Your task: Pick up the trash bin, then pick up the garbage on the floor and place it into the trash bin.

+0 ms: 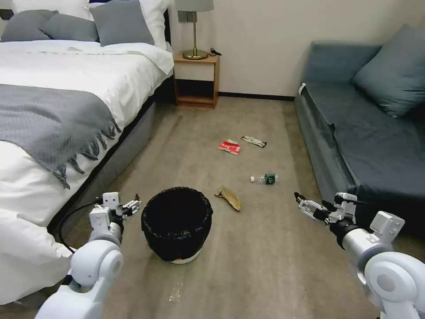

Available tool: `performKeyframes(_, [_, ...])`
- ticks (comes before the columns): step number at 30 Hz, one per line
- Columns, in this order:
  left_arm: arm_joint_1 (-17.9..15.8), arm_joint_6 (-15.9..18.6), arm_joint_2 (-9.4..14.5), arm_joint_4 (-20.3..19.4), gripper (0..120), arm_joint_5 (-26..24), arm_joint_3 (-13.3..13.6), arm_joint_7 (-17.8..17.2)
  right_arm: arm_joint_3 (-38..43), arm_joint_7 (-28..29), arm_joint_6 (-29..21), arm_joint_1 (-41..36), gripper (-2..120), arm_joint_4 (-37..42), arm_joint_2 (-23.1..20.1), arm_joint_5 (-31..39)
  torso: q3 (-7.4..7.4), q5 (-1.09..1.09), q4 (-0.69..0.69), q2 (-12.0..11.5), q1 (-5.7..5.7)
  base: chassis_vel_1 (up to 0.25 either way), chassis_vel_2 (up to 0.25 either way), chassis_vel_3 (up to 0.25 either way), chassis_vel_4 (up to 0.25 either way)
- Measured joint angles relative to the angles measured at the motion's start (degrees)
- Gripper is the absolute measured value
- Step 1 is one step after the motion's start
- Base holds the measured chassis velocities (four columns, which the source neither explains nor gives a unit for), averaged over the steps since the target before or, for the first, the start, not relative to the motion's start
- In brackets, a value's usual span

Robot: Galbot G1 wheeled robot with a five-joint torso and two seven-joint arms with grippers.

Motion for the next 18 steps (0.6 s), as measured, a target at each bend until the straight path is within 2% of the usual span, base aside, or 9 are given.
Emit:
performKeyframes(4, [-1.1,1.5,0.8,0.3,95,-2.7,0.6,-1.6,0.1,0.0,-0.2,-0.3,100,0.4,0.6,0.3,0.0,0.01,0.0,0.0,0.0,0.0,0.0,0.0,0.0])
performKeyframes(6, [-2.1,2.9,1.6,0.5,94,-6.1,2.3,-3.7,0.3,0.1,-0.5,-0.7,100,0.6,1.6,0.6,0.0,0.01,-0.01,0.0,0.0,0.0,0.0,0.0,0.0])
performKeyframes(9, [-2.7,3.6,2.1,0.6,94,-7.9,3.4,-4.6,0.4,0.2,-0.6,-1.1,100,0.8,2.1,0.6,0.0,0.01,-0.01,0.0,0.0,0.0,0.0,0.0,0.0])
performKeyframes(13, [-3.5,4.5,3.2,0.6,94,-9.3,4.9,-4.4,0.8,0.2,-0.6,-2.0,100,1.3,2.8,0.2,0.0,0.01,-0.01,0.0,0.0,0.0,0.0,0.0,0.0])
performKeyframes(18, [-3.8,5.4,3.3,0.9,94,-9.8,6.0,-3.3,1.2,0.2,-0.2,-3.1,100,2.0,3.1,-0.4,0.0,0.01,-0.01,0.0,0.0,0.0,0.0,0.0,0.0])
